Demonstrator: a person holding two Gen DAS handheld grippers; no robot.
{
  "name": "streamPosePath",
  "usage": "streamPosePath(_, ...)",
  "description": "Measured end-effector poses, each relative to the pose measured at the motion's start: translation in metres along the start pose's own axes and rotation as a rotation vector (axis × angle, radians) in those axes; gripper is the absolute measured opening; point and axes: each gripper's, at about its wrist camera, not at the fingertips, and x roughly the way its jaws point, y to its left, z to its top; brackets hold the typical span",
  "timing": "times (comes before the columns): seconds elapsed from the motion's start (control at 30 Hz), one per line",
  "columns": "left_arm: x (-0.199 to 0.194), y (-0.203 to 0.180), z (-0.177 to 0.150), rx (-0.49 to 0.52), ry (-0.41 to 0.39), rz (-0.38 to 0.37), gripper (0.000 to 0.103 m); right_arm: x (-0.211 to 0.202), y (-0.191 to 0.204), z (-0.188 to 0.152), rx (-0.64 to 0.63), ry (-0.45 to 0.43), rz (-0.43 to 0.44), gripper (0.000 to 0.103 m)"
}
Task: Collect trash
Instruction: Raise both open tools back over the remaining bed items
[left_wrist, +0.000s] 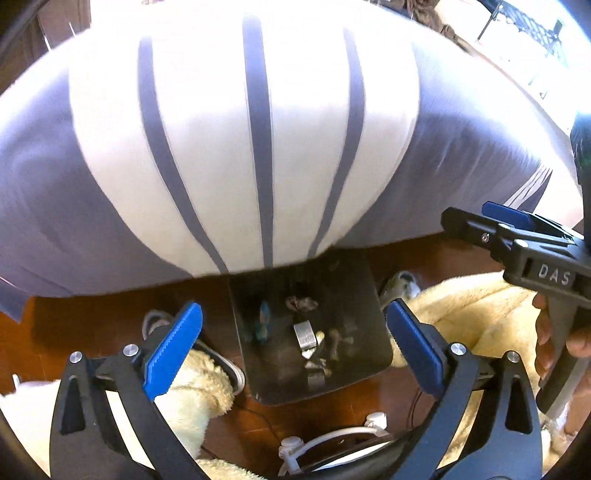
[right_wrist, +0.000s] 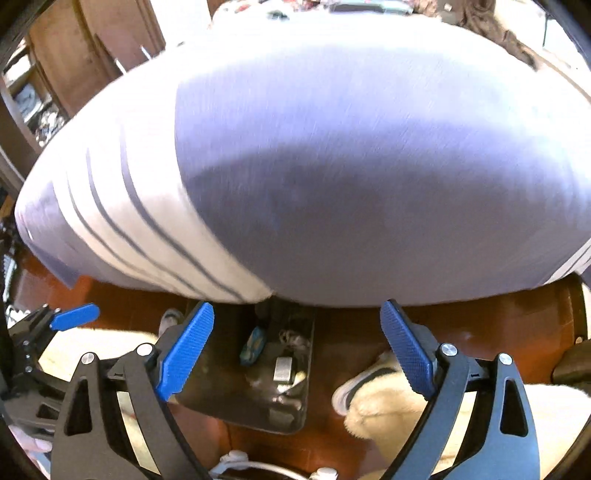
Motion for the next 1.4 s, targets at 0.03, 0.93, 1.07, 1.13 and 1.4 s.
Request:
streamPosePath(0.03, -0.008, 0.0, 0.004, 0.003, -0.02, 0.001, 0.095, -0.01, -0.002, 0.006, 0.0, -0.022, -0.005, 0.092)
streamPosePath(0.93, -0.099, 0.026, 0.166, 0.0, -0.347, 0.106, 0.095, -0.069, -0.005, 0.148, -0.074, -0.294, -0.06, 0.096)
streamPosePath(1.07, -0.085, 0.033, 0.184, -0.007, -0.341, 0.11, 0.095, -0.053, -0.004, 0.163, -0.073, -0.28, -0.064, 0.096)
streamPosePath(1.13, -0.075, 0.037, 0.193, -0.009, -0.333, 0.108, 0.095, -0.043, -0.004, 0.171, -0.072, -0.269, -0.066, 0.096)
streamPosePath(1.4, -0.04, 0.039, 0.223, 0.016, -0.292, 0.101, 0.095, -0.007, -0.004, 0.197, -0.065, -0.235, -0.056, 0.096)
